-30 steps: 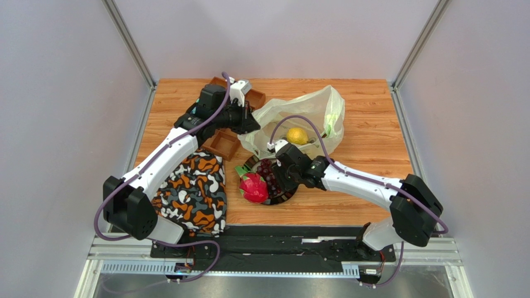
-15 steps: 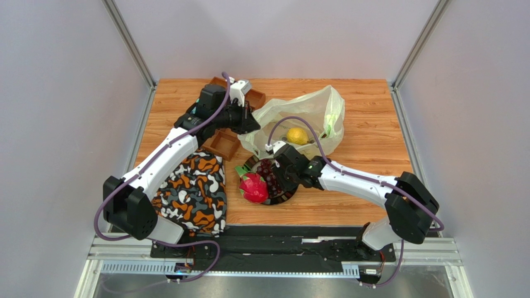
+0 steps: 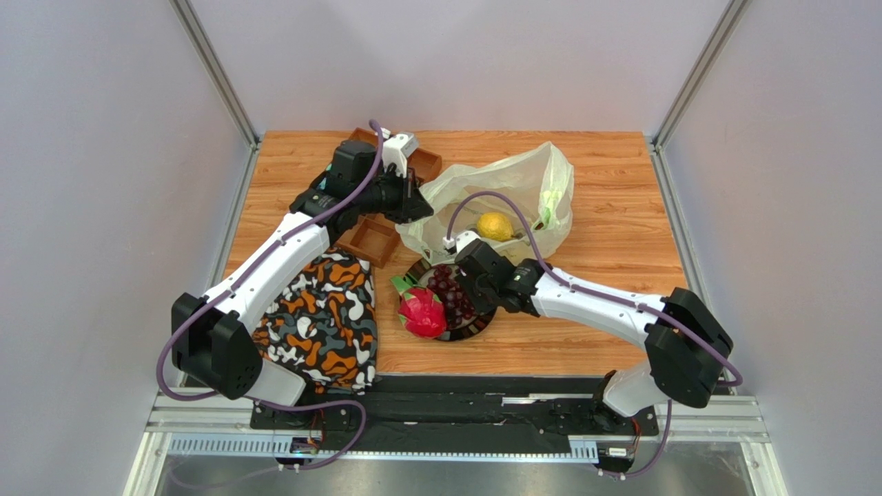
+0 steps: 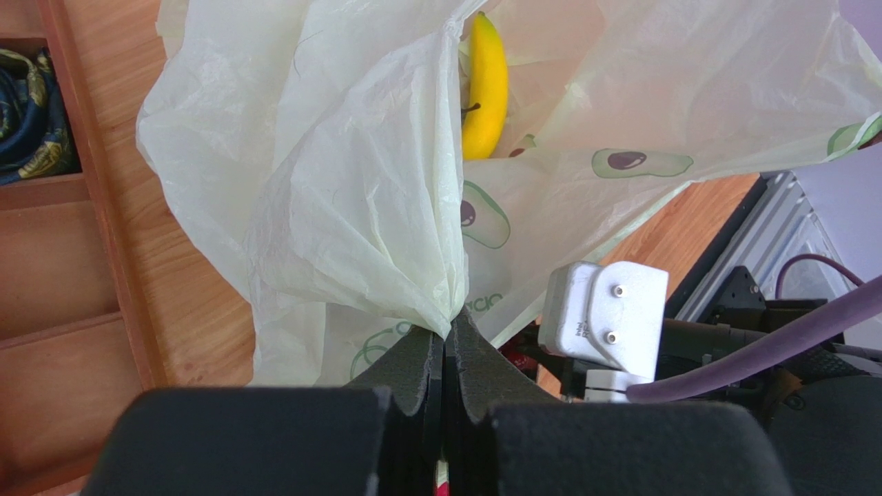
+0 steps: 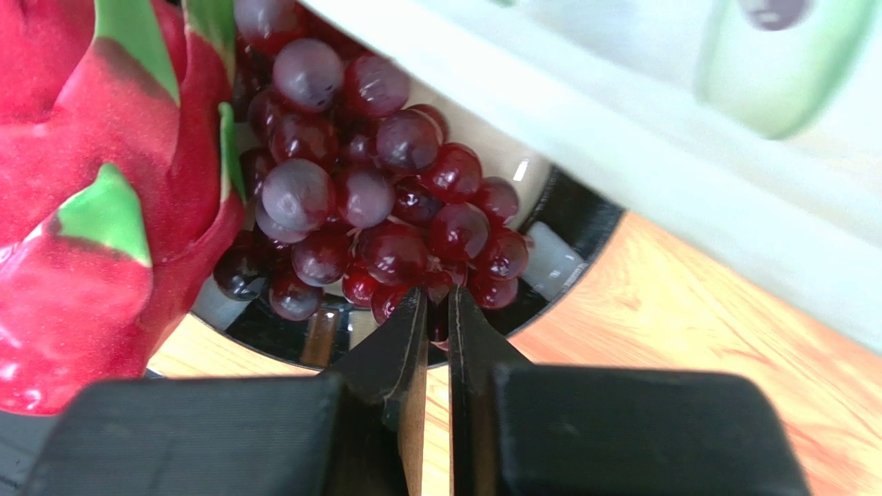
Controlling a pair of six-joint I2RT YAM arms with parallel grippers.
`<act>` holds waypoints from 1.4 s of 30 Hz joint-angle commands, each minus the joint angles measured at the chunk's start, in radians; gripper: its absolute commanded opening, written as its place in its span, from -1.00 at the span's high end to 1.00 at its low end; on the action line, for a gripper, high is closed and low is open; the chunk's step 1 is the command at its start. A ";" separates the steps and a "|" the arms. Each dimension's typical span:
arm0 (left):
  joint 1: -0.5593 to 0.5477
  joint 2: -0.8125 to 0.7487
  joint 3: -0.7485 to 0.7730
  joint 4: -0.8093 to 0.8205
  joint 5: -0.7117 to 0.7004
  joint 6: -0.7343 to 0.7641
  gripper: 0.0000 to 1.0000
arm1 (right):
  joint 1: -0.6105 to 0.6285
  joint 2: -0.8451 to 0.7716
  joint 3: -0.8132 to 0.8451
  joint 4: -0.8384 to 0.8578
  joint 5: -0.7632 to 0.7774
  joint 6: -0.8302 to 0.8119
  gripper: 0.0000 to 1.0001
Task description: Place the fruits into the plastic bag
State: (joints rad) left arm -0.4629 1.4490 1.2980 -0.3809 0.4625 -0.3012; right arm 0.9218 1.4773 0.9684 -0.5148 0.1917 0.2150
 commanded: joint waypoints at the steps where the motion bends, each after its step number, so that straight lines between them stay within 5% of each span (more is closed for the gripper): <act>1: 0.003 -0.030 -0.005 0.030 0.013 -0.009 1.00 | 0.002 -0.067 0.053 -0.033 0.101 0.006 0.99; 17: 0.003 -0.030 -0.005 0.033 0.011 -0.009 1.00 | 0.002 -0.221 0.093 -0.117 0.222 0.018 1.00; 42: 0.003 -0.032 -0.005 0.036 0.018 -0.012 1.00 | 0.002 -0.503 0.121 -0.017 0.121 -0.068 1.00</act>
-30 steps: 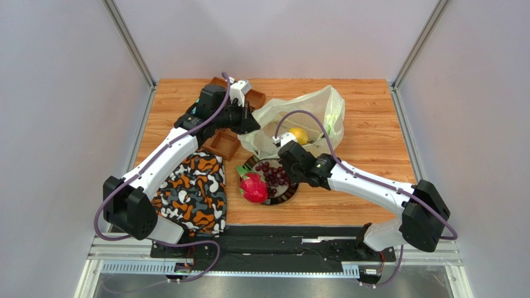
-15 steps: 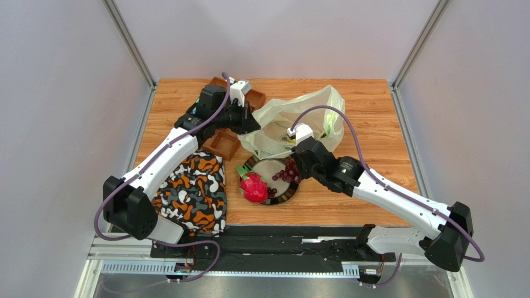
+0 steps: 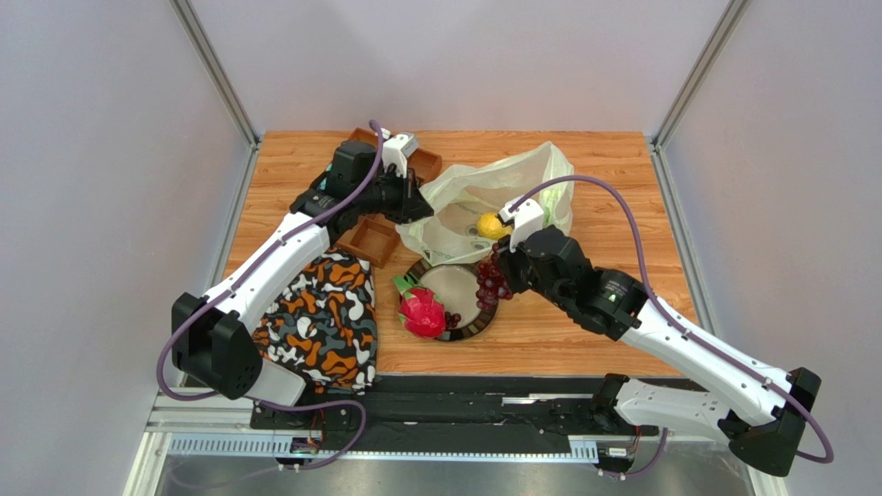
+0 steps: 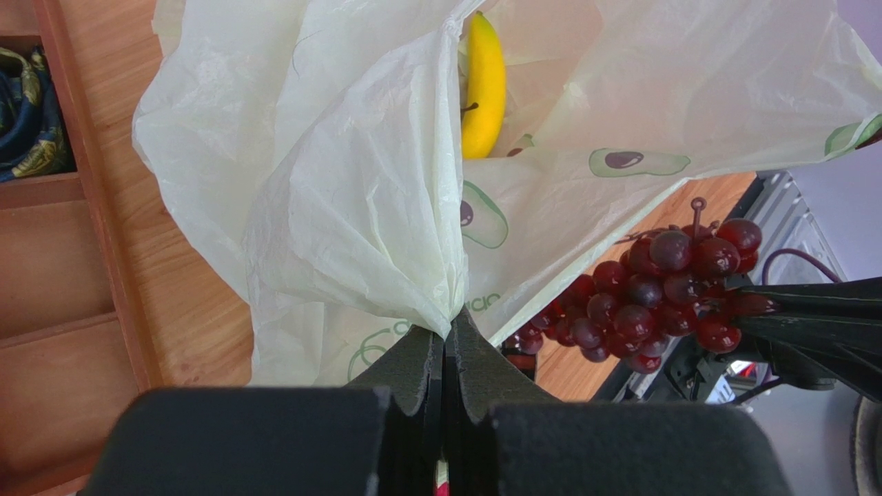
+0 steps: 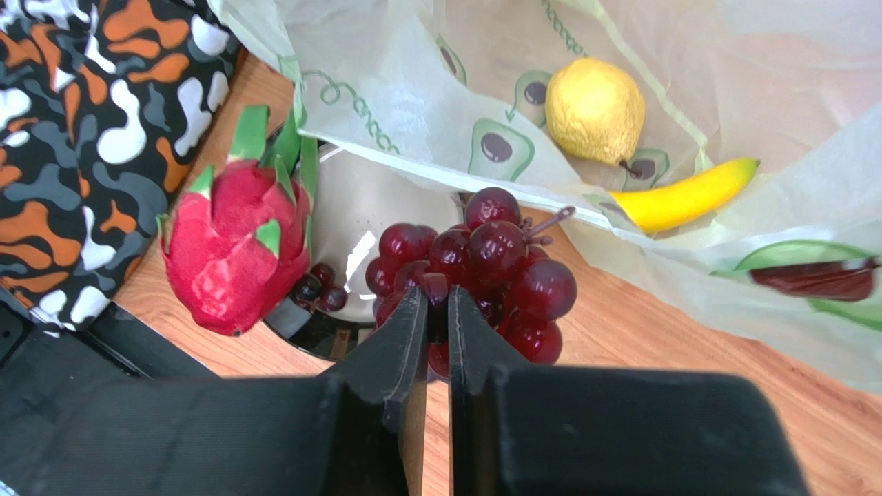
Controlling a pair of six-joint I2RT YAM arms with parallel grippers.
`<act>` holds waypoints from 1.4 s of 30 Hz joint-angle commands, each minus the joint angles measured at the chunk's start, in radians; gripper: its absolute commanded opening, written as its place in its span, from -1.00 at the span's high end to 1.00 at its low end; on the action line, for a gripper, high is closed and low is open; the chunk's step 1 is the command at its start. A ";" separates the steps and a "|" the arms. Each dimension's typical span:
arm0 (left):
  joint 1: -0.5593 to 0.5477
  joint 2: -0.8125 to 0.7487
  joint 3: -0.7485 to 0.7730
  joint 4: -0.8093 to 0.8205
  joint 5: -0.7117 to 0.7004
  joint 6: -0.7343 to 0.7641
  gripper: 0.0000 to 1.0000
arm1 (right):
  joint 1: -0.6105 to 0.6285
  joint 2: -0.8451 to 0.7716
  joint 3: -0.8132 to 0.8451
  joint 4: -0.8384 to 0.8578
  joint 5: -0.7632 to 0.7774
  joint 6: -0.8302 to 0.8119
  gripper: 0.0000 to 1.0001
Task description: Place the fruits into the plastic bag
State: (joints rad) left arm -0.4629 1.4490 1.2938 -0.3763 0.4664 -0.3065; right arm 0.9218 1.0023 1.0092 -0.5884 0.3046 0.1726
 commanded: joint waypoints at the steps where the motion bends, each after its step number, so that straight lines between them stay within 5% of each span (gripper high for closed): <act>1: 0.003 -0.032 -0.002 0.031 0.014 -0.008 1.00 | 0.002 -0.033 0.091 0.062 0.016 -0.021 1.00; 11: 0.003 -0.033 -0.004 0.033 0.018 -0.009 1.00 | -0.001 -0.041 0.252 0.105 0.016 -0.065 1.00; 25: 0.003 -0.052 -0.004 0.034 0.015 -0.005 1.00 | -0.083 0.195 0.430 0.191 0.014 -0.133 1.00; 42: 0.003 -0.068 -0.005 0.030 0.014 -0.005 1.00 | -0.127 0.349 0.321 0.177 0.105 -0.156 1.00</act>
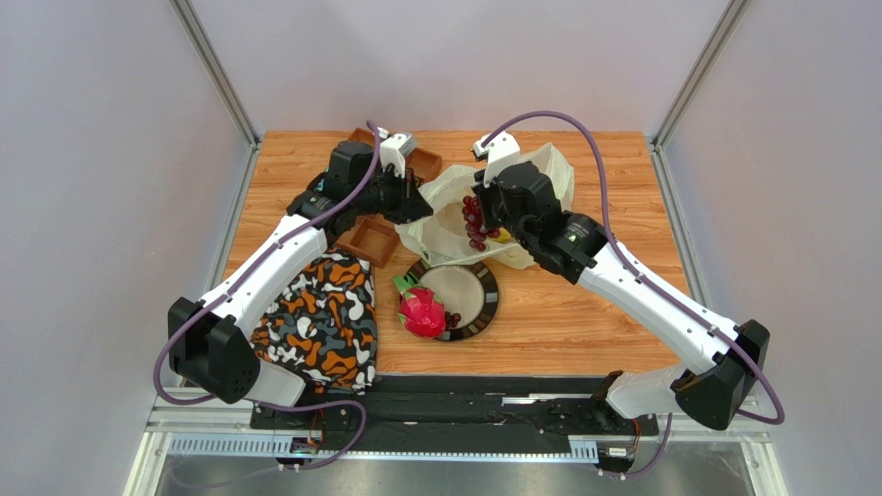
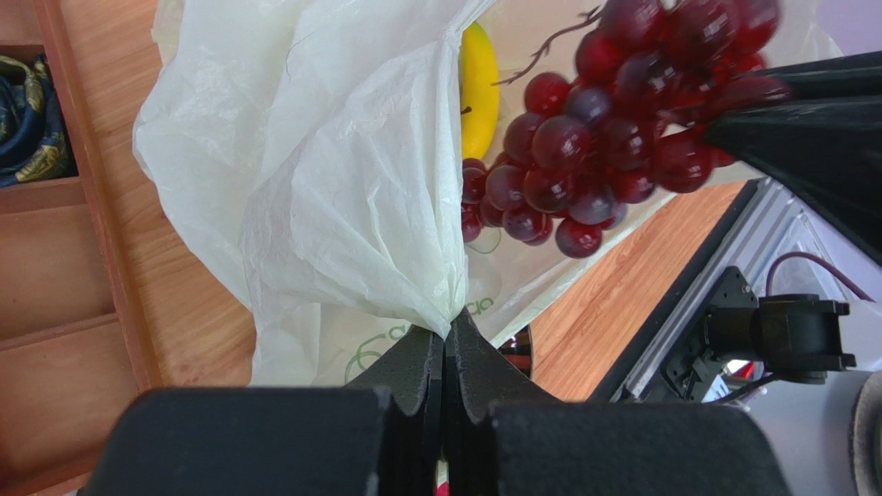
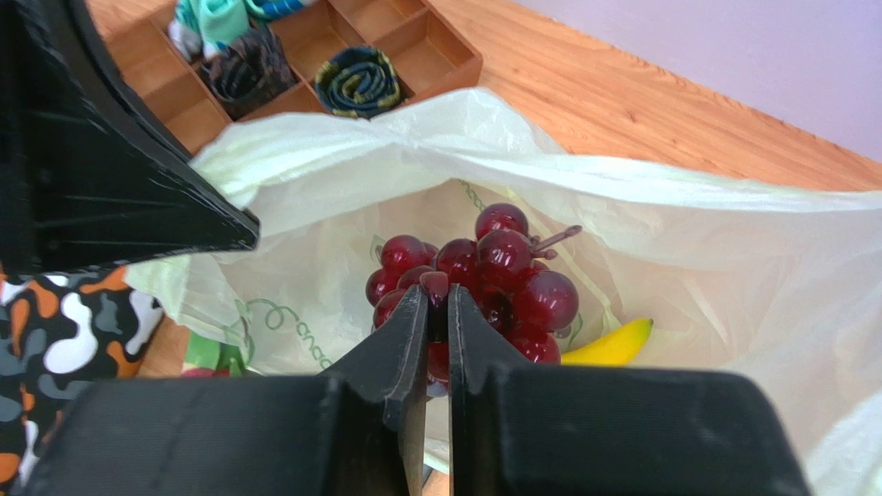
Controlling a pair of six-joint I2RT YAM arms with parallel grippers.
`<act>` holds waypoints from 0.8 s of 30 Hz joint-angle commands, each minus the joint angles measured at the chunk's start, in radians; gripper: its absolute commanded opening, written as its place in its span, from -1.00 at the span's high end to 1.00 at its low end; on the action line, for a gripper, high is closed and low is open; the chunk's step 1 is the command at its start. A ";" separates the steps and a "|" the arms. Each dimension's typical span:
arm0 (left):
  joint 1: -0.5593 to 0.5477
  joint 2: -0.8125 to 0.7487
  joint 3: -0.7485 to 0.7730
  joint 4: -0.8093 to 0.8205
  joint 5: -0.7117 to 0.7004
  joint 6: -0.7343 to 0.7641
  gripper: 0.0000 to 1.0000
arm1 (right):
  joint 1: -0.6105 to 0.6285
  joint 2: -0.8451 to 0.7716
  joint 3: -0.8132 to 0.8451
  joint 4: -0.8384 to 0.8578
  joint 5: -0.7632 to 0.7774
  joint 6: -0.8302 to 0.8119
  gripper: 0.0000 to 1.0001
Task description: Place the fruits into the plastic bag
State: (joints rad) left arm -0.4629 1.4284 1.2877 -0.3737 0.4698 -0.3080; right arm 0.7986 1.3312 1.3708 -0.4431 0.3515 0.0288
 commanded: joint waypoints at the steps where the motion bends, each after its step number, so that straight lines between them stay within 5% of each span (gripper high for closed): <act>1: 0.003 -0.048 0.001 0.027 0.012 -0.003 1.00 | -0.006 0.023 -0.048 0.030 0.063 -0.010 1.00; 24: 0.003 -0.046 0.002 0.021 0.001 0.003 1.00 | -0.173 0.338 -0.027 0.009 0.101 0.077 1.00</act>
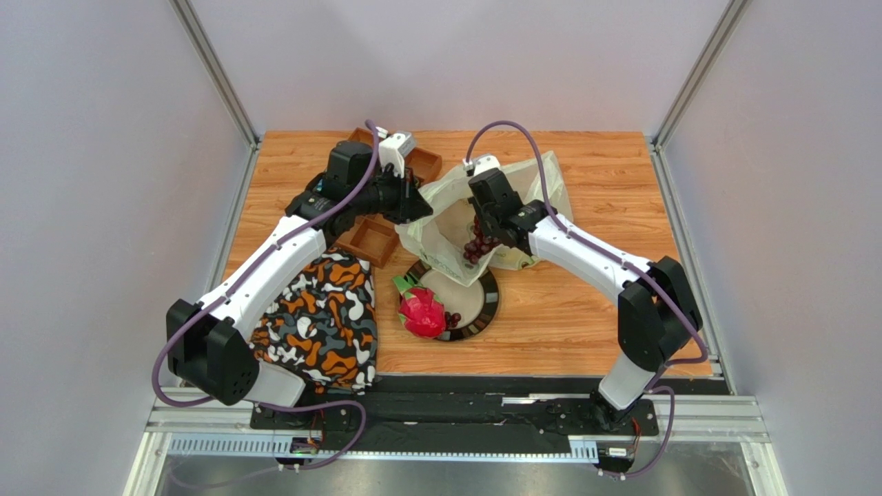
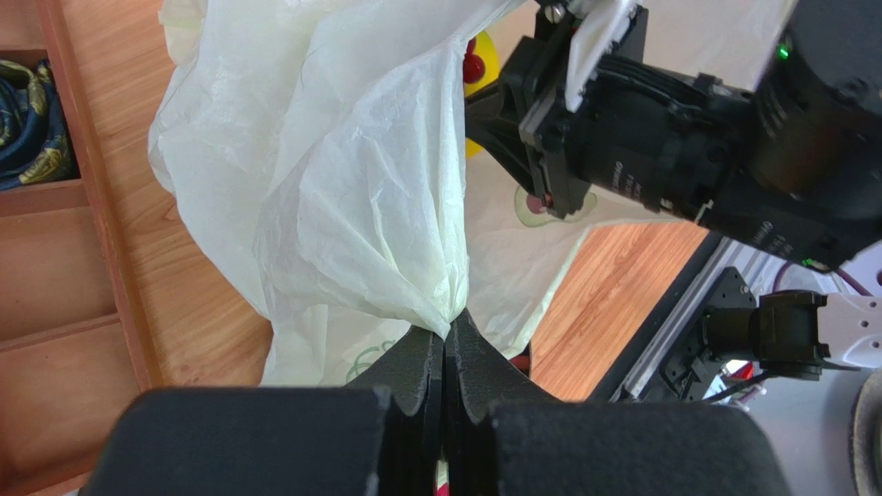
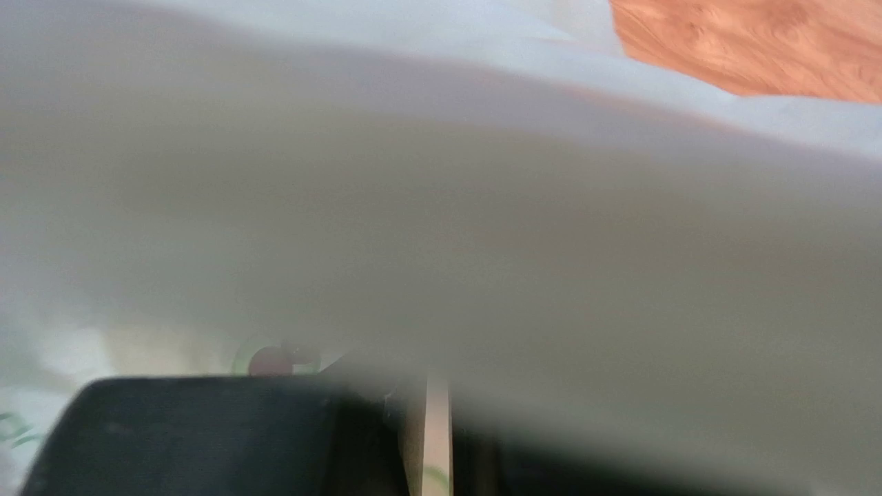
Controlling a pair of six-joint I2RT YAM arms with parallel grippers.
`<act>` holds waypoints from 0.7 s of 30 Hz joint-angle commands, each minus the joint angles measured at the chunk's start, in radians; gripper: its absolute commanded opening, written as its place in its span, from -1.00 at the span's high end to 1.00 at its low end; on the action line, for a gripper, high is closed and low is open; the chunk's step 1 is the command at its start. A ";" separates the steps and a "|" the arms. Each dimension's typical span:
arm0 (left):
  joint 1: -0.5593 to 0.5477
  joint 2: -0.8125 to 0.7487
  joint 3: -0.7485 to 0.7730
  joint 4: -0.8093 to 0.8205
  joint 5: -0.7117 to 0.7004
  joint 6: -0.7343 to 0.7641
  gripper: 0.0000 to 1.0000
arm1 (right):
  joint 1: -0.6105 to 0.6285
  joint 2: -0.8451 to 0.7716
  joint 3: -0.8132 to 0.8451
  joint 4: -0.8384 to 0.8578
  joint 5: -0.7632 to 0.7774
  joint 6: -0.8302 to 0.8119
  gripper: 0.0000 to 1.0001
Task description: Place the fruits into the plastic bag
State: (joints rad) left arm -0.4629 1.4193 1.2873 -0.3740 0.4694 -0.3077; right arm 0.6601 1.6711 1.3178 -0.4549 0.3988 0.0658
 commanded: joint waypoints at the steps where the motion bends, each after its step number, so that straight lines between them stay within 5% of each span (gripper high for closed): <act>1: 0.003 -0.037 0.003 0.021 0.003 0.002 1.00 | -0.053 -0.002 0.020 0.019 0.054 0.046 1.00; 7: 0.003 -0.028 0.004 0.021 0.005 0.002 1.00 | -0.091 0.028 0.006 0.002 0.041 0.065 1.00; 17: 0.003 -0.029 0.004 0.021 0.008 0.002 1.00 | -0.091 0.015 0.026 -0.025 -0.011 0.078 0.00; 21: 0.003 -0.028 0.003 0.023 0.009 -0.001 1.00 | -0.091 -0.001 0.024 -0.022 -0.020 0.078 -0.08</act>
State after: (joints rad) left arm -0.4629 1.4193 1.2873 -0.3740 0.4694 -0.3077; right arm 0.5671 1.7027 1.3174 -0.4900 0.3893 0.1345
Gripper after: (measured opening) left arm 0.008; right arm 0.531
